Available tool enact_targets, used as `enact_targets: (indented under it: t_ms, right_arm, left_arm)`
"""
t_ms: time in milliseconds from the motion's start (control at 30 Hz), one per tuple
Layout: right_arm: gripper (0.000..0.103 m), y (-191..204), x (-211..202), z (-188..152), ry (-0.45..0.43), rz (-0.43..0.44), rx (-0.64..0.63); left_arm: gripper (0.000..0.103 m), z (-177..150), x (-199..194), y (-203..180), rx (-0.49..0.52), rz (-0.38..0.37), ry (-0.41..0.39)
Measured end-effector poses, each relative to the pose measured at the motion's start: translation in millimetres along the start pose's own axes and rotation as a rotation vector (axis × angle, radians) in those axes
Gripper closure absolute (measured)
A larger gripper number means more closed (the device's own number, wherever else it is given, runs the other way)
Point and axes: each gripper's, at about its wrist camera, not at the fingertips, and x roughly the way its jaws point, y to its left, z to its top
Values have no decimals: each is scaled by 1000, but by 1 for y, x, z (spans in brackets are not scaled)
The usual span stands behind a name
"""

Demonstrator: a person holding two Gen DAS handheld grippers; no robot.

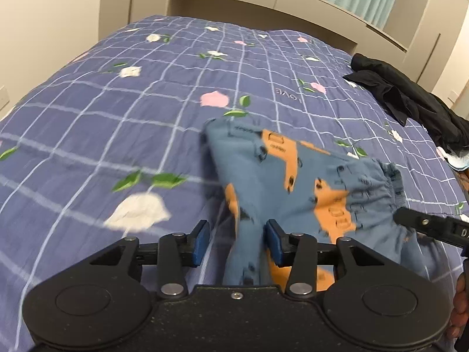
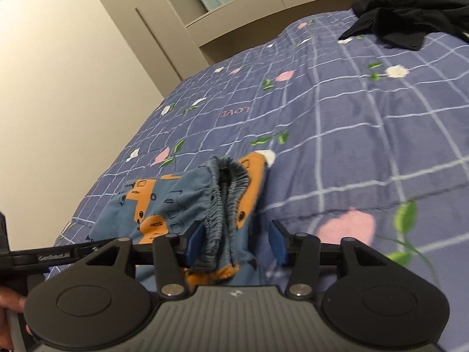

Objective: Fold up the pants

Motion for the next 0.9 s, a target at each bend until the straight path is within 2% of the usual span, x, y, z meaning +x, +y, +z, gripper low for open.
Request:
enact_targets:
  t_ms: [67, 133, 233, 333, 400, 500, 600, 767, 900]
  right_arm:
    - [37, -1, -15, -4, -20, -27, 26]
    - [22, -1, -32, -9, -31, -46, 50]
    - [12, 9, -67, -23, -46, -46, 38]
    - [4, 33, -107, -41, -73, -42, -25]
    - [1, 51, -133, -50, -97, -43, -63]
    - [0, 79, -172, -61, -134, -27, -96]
    - [0, 103, -206, -66, -165, -13, -106]
    - [0, 139, -259, -69, -226, 7, -127]
    - [0, 171, -299, -73, -283, 14, -215]
  left_arm:
    - [51, -11, -12, 5, -20, -6, 11]
    - [45, -25, -29, 7, -31, 2, 16]
    - [31, -43, -61, 8, -48, 11, 18]
    - [25, -58, -98, 3, -42, 13, -5]
    - [18, -68, -125, -1, -33, 6, -26]
    - [14, -78, -169, -11, -14, -11, -69]
    - [2, -84, -208, -18, -2, -23, -114]
    - [1, -94, -272, -31, 33, -36, -200]
    - [1, -97, -319, -41, 45, -64, -269]
